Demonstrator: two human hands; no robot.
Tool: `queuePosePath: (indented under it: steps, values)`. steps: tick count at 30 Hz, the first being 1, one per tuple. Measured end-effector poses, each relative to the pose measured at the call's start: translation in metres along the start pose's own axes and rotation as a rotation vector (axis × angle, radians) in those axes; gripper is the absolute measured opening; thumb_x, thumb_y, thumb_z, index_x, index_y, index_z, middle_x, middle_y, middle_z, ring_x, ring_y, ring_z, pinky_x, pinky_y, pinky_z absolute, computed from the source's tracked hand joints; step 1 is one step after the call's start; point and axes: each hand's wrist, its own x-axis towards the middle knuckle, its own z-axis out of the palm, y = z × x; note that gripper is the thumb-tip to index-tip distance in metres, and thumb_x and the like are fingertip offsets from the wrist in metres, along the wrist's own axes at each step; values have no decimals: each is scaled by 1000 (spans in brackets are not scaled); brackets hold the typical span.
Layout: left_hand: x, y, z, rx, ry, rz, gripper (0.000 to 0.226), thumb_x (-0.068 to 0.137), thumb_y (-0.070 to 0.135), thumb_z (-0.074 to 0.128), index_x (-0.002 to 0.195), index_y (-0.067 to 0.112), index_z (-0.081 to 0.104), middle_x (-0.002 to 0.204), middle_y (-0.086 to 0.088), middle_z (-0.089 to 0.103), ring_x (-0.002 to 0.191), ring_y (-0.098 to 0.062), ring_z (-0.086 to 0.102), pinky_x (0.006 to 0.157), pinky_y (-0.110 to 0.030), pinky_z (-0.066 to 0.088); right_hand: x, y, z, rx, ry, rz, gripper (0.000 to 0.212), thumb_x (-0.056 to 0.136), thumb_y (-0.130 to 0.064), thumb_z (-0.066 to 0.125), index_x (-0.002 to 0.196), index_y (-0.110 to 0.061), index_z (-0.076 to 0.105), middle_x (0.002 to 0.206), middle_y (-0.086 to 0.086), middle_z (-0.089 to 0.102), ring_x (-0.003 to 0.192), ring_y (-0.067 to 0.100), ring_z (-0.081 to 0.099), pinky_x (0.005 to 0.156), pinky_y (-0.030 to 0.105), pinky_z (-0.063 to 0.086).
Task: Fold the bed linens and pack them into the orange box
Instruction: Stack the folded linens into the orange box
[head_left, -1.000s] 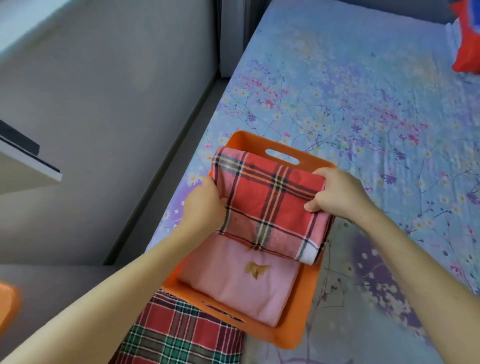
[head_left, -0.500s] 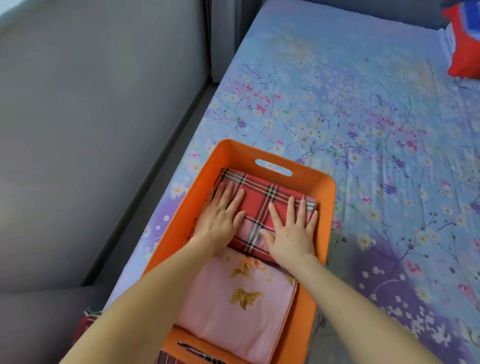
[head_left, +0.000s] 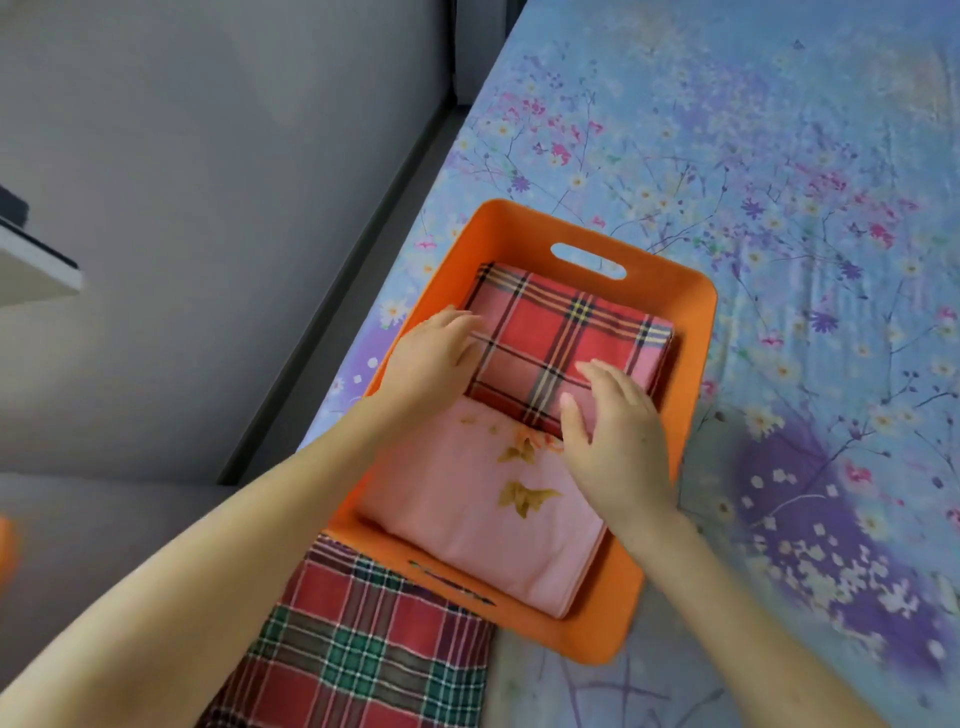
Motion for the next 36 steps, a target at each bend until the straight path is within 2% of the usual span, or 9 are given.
queuePosePath:
  steps: [2, 5, 10, 14, 18, 22, 27, 31, 36]
  values:
    - [-38, -7, -21, -57, 41, -26, 29, 94, 12, 48, 120, 12, 61, 121, -3, 61, 113, -22, 55, 87, -29, 41, -58, -27, -8, 217, 34, -136, 30, 93, -26, 45, 105, -10, 67, 98, -1, 68, 92, 11, 62, 83, 23, 48]
    - [-89, -21, -42, -79, 80, -30, 26, 89, 9, 53, 112, 11, 66, 112, -4, 67, 104, -25, 62, 87, -35, 47, -142, -49, 5, 333, -338, -92, 27, 91, -32, 46, 87, -20, 69, 72, -11, 65, 64, 5, 56, 61, 24, 47]
    - [-149, -35, -56, -123, 152, -125, 22, 91, 6, 54, 106, 12, 69, 106, -1, 68, 95, -19, 59, 79, -22, 39, -211, -12, 86, 102, -899, 490, 37, 88, -49, 54, 113, -22, 54, 91, -11, 62, 89, 10, 61, 78, 26, 49]
    - [-177, -44, -54, -97, 188, -108, 21, 90, 5, 55, 103, 12, 70, 102, -1, 68, 90, -20, 60, 80, -23, 40, -220, 22, 143, 596, -740, 1031, 116, 29, -64, 86, 125, -11, 49, 121, 4, 63, 106, 20, 62, 92, 37, 50]
    - [-210, -42, -49, -80, 171, -49, 19, 85, 0, 61, 98, 8, 70, 101, -4, 69, 93, -22, 60, 82, -24, 39, -221, 5, 155, 803, -520, 1239, 70, 69, -14, 83, 126, -2, 44, 125, 13, 58, 106, 27, 59, 85, 36, 48]
    - [-241, -39, -44, 83, -19, 241, 48, 61, -2, 72, 105, 14, 68, 110, -4, 66, 103, -30, 60, 83, -41, 52, -238, -38, 136, 746, -360, 945, 49, 69, -11, 79, 109, -27, 54, 109, -6, 66, 93, 11, 64, 87, 38, 53]
    - [-253, -21, -73, 542, -489, 472, 86, 63, 41, 69, 141, 31, 34, 153, -5, 26, 144, -33, 13, 113, -55, 16, -224, -119, 76, 568, -474, 332, 37, 68, -27, 78, 93, -39, 53, 91, -21, 67, 91, 2, 64, 80, 28, 52]
    - [-252, 9, -151, 387, -354, 362, 40, 65, 48, 75, 87, 28, 47, 83, 14, 50, 90, -20, 60, 71, -25, 36, -194, -171, -2, 358, -378, 47, 25, 69, -28, 75, 88, -29, 59, 78, -13, 64, 75, 7, 58, 60, 19, 39]
    - [-262, 54, -245, 309, -210, 375, 36, 70, 53, 73, 88, 27, 56, 80, 9, 60, 69, -12, 52, 62, -25, 36, -170, -196, -127, -10, -484, -260, 58, 69, -52, 69, 121, -40, 48, 108, -15, 62, 96, 8, 57, 73, 29, 46]
